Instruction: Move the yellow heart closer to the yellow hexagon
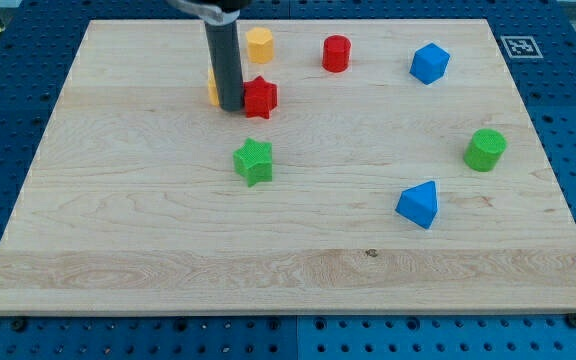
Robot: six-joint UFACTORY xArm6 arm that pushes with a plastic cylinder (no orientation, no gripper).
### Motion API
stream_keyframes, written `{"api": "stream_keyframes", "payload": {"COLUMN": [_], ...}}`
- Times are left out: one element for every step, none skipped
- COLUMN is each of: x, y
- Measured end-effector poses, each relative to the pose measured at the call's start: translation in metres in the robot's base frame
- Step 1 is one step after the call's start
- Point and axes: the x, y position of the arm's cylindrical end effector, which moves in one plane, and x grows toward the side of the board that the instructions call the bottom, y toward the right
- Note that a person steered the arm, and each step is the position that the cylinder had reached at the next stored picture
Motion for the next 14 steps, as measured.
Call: {"api": "stream_keyframes", "payload": {"x": [-0.003, 0.036, 0.073, 0.045, 0.011, -0.031, -0.032, -0.061, -0.061, -0.061, -0.032, -0.014, 0.024, 0.027], "y": [0.000, -0.005, -0.031, -0.061, -0.062, -0.062, -0.060, -0.042, -0.046, -0.054, -0.079, -0.085, -0.054, -0.050]}}
